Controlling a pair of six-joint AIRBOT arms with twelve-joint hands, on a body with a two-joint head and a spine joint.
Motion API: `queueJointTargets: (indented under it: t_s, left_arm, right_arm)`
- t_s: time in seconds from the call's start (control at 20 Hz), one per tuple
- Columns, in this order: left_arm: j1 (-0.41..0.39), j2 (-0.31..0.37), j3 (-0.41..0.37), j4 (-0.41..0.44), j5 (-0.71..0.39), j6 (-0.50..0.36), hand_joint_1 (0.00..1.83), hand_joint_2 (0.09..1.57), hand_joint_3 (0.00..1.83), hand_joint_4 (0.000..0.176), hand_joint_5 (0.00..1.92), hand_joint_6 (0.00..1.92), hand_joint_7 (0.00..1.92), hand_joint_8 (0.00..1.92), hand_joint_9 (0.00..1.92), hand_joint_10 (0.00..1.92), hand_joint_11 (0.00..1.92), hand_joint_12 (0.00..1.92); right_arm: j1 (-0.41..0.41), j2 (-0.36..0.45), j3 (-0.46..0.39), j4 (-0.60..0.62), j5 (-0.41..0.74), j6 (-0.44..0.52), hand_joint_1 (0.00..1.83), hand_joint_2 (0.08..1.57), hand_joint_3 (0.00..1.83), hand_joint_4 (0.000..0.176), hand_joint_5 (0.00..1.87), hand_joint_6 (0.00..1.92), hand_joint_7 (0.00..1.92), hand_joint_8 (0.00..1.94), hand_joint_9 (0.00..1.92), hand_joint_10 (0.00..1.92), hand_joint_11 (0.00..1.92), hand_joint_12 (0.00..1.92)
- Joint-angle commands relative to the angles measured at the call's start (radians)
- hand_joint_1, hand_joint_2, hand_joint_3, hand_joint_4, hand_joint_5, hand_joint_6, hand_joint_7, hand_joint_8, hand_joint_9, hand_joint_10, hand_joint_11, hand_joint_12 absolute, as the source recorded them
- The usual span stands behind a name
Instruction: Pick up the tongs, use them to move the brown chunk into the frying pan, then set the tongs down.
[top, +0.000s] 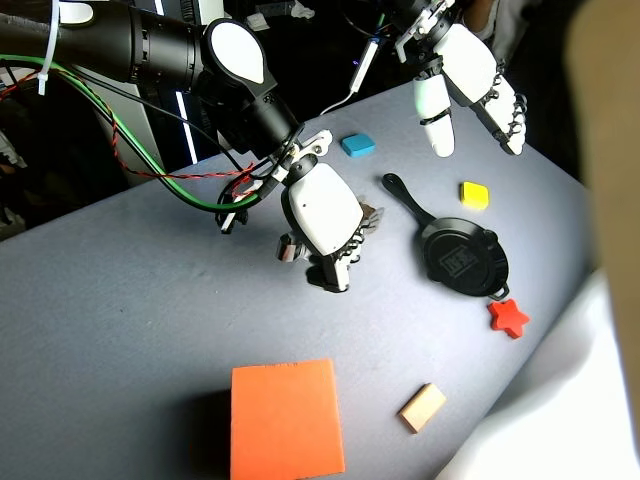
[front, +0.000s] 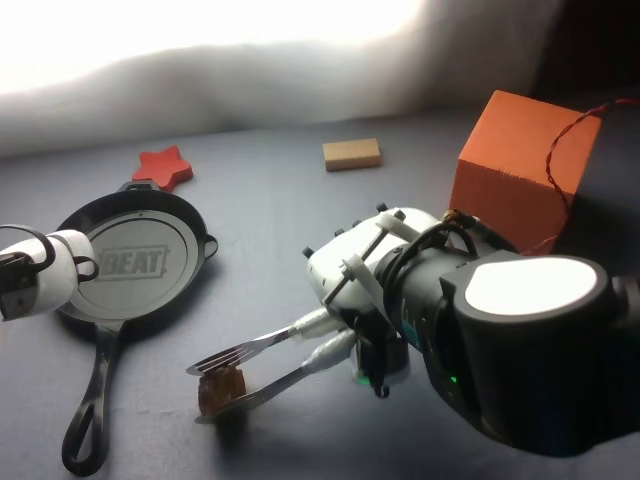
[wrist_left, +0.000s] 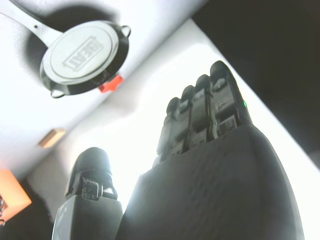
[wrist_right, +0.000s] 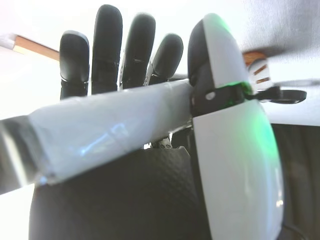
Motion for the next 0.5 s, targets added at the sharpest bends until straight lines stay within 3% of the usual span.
queueJointTargets:
  t_s: [0.0, 0.05, 0.1, 0.15, 0.2, 0.25, 0.4, 0.45]
  left_arm:
    - [-0.007, 0.004, 0.001, 0.096, -0.050, 0.005, 0.00, 1.27, 0.00, 0.000, 0.00, 0.00, 0.02, 0.00, 0.01, 0.00, 0.00, 0.07]
    - [-0.006, 0.004, 0.000, 0.096, -0.050, 0.005, 0.00, 1.27, 0.00, 0.000, 0.00, 0.00, 0.04, 0.00, 0.03, 0.00, 0.00, 0.13]
    - [-0.006, 0.004, 0.000, 0.096, -0.050, 0.005, 0.00, 1.27, 0.00, 0.000, 0.00, 0.00, 0.04, 0.00, 0.03, 0.00, 0.00, 0.13]
    - [-0.005, 0.004, 0.000, 0.096, -0.050, 0.006, 0.00, 1.27, 0.00, 0.000, 0.00, 0.00, 0.03, 0.00, 0.02, 0.00, 0.00, 0.10]
    - [-0.005, 0.004, 0.000, 0.096, -0.050, 0.007, 0.00, 1.27, 0.00, 0.000, 0.00, 0.00, 0.03, 0.00, 0.02, 0.00, 0.00, 0.09]
    - [-0.005, 0.004, 0.000, 0.096, -0.050, 0.007, 0.00, 1.27, 0.00, 0.000, 0.00, 0.00, 0.01, 0.00, 0.01, 0.00, 0.00, 0.02]
    - [-0.005, 0.004, -0.002, 0.096, -0.050, 0.008, 0.00, 1.26, 0.00, 0.000, 0.00, 0.00, 0.01, 0.00, 0.01, 0.00, 0.02, 0.02]
    - [-0.005, 0.004, -0.002, 0.096, -0.050, 0.008, 0.00, 1.25, 0.00, 0.000, 0.00, 0.00, 0.01, 0.00, 0.02, 0.01, 0.03, 0.03]
  right_arm:
    - [0.004, 0.008, -0.011, -0.071, 0.001, -0.006, 0.54, 1.38, 0.04, 0.000, 0.91, 1.23, 1.28, 1.04, 1.23, 1.38, 1.03, 1.84]
    - [0.002, 0.013, -0.022, -0.071, 0.001, -0.010, 0.27, 1.49, 0.04, 0.000, 1.14, 1.56, 1.45, 1.51, 1.45, 1.72, 1.35, 1.91]
    - [0.001, 0.017, -0.029, -0.071, 0.000, -0.013, 0.27, 1.49, 0.04, 0.000, 1.14, 1.56, 1.45, 1.51, 1.45, 1.72, 1.35, 1.91]
    - [-0.002, 0.022, -0.037, -0.071, 0.000, -0.019, 0.33, 1.51, 0.02, 0.113, 1.30, 1.76, 1.55, 1.75, 1.61, 1.88, 1.57, 1.92]
    - [-0.004, 0.026, -0.044, -0.071, 0.000, -0.025, 0.40, 1.52, 0.01, 0.163, 1.34, 1.86, 1.58, 1.86, 1.66, 1.91, 1.66, 1.92]
    - [-0.004, 0.029, -0.049, -0.071, -0.001, -0.026, 0.59, 1.54, 0.01, 0.175, 1.40, 1.92, 1.62, 1.94, 1.76, 1.92, 1.81, 1.92]
    - [0.001, 0.039, -0.064, -0.071, -0.004, -0.031, 0.66, 1.54, 0.00, 0.176, 1.36, 1.92, 1.60, 1.94, 1.76, 1.92, 1.80, 1.92]
    - [0.005, 0.044, -0.069, -0.071, -0.004, -0.036, 0.79, 1.51, 0.00, 0.176, 1.35, 1.92, 1.60, 1.94, 1.76, 1.92, 1.80, 1.92]
